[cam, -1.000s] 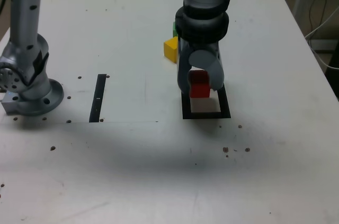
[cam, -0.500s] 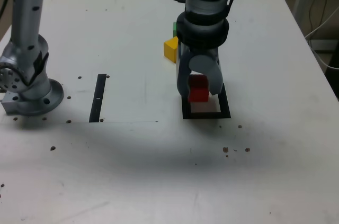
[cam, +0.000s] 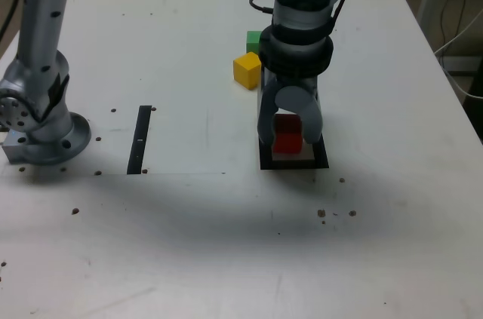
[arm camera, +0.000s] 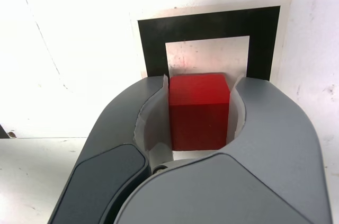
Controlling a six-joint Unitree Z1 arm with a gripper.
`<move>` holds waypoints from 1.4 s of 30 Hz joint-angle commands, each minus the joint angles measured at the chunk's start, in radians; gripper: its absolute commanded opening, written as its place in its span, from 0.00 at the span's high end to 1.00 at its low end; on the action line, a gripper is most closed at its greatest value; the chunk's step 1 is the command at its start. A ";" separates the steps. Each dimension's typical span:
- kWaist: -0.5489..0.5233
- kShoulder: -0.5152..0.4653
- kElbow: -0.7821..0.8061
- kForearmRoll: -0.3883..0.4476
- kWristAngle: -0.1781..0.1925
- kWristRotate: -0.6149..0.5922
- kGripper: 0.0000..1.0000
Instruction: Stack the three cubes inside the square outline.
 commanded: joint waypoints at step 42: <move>0.280 -0.272 0.120 0.153 0.189 0.327 0.01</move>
